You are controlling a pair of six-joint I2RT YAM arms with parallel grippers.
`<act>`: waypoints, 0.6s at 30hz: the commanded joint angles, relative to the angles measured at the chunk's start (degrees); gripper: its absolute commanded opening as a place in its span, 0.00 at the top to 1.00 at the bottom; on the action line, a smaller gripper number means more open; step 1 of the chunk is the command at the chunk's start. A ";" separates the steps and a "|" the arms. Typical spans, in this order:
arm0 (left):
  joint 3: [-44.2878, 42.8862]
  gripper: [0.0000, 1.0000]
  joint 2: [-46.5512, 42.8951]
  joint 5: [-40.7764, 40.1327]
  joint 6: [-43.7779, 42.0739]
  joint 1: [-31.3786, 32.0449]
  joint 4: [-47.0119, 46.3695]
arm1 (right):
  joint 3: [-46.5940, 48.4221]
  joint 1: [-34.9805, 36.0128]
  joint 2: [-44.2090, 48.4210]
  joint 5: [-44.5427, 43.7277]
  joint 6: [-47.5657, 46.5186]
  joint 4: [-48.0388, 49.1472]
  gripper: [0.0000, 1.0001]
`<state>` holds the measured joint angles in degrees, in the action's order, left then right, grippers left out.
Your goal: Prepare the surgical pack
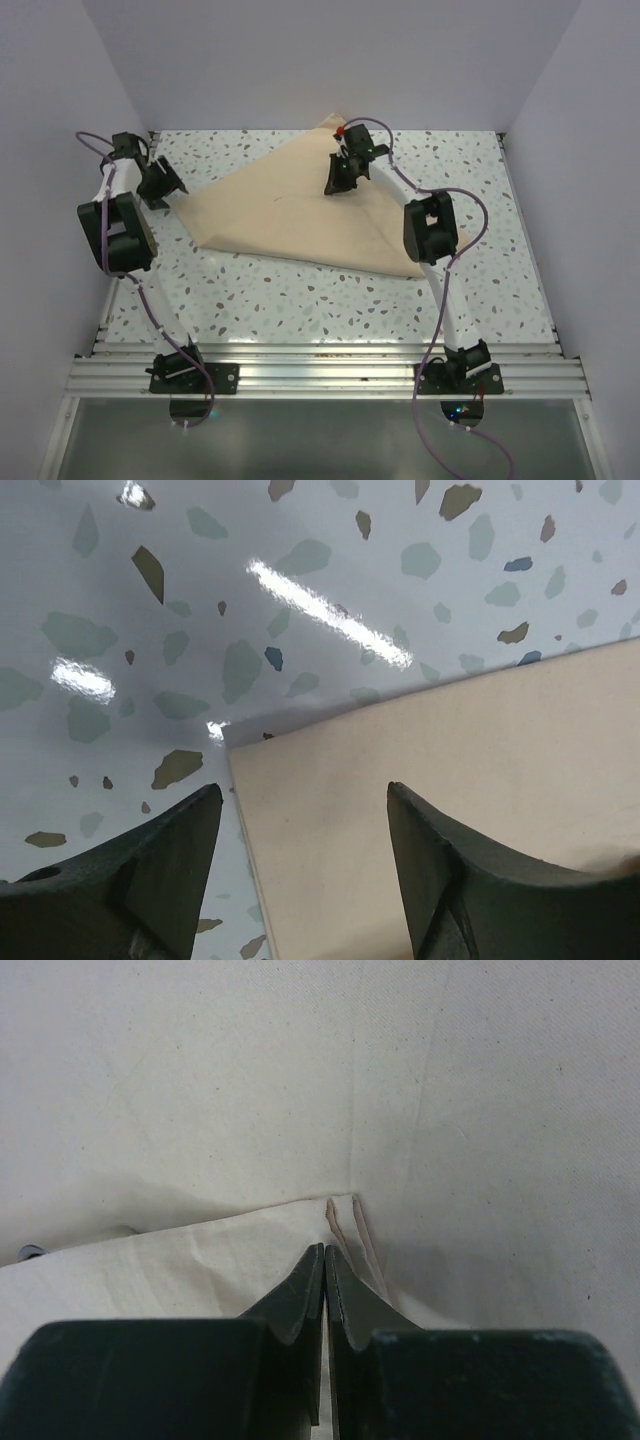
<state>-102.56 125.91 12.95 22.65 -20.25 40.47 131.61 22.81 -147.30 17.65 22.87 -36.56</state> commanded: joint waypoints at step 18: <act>-4.58 0.33 6.98 4.71 -4.99 -1.19 -1.88 | 4.36 0.92 -3.08 0.63 -0.99 -3.26 0.95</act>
<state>-107.02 131.39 15.40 19.81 -21.04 39.55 133.86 23.18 -149.01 18.15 22.87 -37.71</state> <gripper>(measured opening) 0.682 0.049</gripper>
